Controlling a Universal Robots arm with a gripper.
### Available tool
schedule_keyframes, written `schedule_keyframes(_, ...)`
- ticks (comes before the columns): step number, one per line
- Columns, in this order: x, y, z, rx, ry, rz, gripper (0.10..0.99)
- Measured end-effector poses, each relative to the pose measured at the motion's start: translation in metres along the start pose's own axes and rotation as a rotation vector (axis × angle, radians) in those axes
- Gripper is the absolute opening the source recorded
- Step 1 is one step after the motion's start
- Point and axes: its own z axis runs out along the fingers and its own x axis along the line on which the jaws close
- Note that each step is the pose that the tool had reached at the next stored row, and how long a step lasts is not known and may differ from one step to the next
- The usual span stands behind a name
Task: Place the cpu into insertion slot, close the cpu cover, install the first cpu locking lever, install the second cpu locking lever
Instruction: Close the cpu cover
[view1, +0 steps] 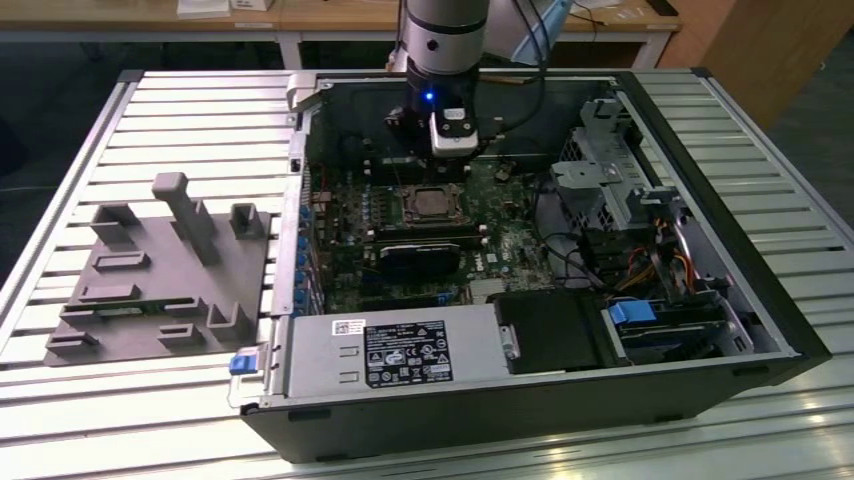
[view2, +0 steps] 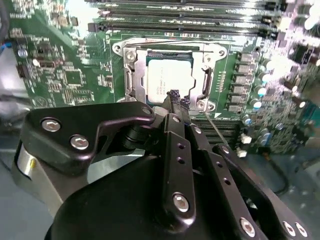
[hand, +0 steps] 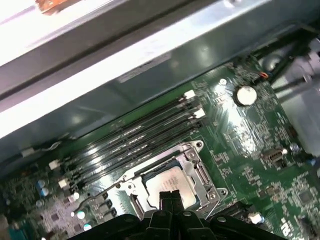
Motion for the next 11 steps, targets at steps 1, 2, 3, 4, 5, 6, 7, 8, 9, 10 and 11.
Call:
schedule_keyframes(1,0.0000,0.0000,0.0000,0.000,0.0006,-0.018,0.102)
schedule_keyframes(2,0.0000,0.0000,0.0001,0.000,0.0011,-0.036,0.102)
schedule_keyframes(3,0.0000,0.0000,0.0001,0.000,0.0017,-0.054,0.102)
schedule_keyframes(4,0.0000,0.0000,0.0001,0.000,0.0022,-0.072,0.102)
schedule_keyframes(5,0.0000,0.0000,0.0002,0.000,0.0028,-0.090,0.102)
schedule_keyframes(6,0.0000,0.0000,0.0002,0.001,0.0032,-0.109,0.102)
schedule_keyframes(7,0.0000,0.0000,0.0002,0.001,0.0035,-0.127,0.102)
schedule_keyframes(8,0.0000,0.0000,0.0003,0.000,0.0036,-0.145,0.102)
schedule_keyframes(9,0.0000,0.0000,0.0003,0.000,0.0037,-0.162,0.102)
schedule_keyframes(10,0.0000,0.0000,0.0004,0.000,0.0039,-0.180,0.102)
schedule_keyframes(11,0.0000,0.0000,0.0005,0.000,0.0041,-0.197,0.102)
